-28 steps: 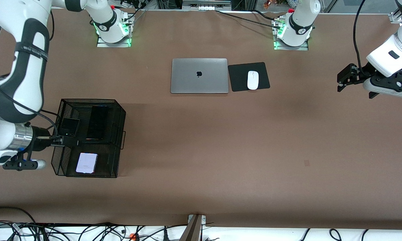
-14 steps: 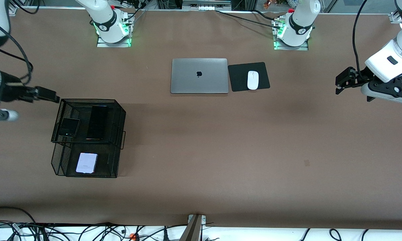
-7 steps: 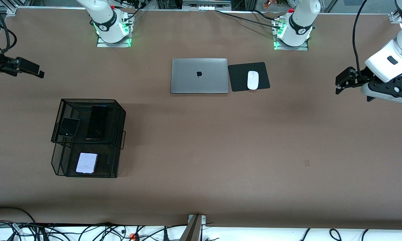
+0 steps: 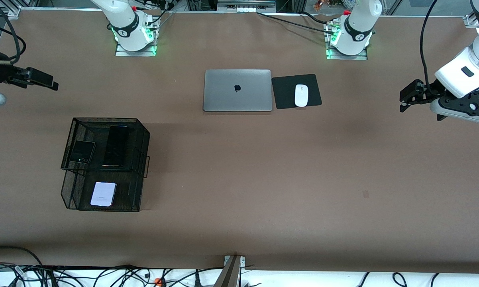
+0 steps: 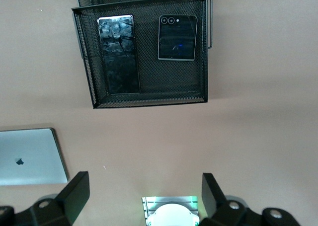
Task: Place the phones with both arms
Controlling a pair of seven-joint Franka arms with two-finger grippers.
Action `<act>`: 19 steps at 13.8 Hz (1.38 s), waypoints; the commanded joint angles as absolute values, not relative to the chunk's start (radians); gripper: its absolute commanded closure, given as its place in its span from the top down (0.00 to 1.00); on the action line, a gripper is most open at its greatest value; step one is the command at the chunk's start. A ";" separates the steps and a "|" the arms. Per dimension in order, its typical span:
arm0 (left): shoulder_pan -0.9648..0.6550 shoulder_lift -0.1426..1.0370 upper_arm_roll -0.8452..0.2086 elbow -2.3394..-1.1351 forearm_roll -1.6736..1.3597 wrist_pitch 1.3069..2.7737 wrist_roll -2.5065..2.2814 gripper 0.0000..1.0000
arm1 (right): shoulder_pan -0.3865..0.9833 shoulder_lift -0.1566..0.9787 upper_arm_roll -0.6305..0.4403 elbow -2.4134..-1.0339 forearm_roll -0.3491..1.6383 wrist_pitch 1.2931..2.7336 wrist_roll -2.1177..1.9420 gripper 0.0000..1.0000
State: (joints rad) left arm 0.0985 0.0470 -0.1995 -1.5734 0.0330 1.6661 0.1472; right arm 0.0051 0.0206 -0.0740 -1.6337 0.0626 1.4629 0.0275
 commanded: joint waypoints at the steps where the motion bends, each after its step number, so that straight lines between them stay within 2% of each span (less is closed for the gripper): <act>1: 0.097 0.058 -0.206 -1.545 0.054 1.643 0.138 1.00 | -0.011 0.025 -0.057 -1.637 0.044 1.497 0.035 1.00; 7: 0.097 0.058 -0.204 -1.546 0.054 1.643 0.138 1.00 | -0.003 0.025 -0.048 -1.628 0.041 1.500 0.037 1.00; 11: 0.097 0.058 -0.204 -1.545 0.054 1.643 0.138 1.00 | 0.015 0.026 -0.048 -1.618 -0.003 1.603 0.037 1.00; 19: 0.097 0.058 -0.204 -1.546 0.054 1.643 0.138 1.00 | 0.017 0.049 -0.048 -1.603 -0.012 1.647 0.031 1.00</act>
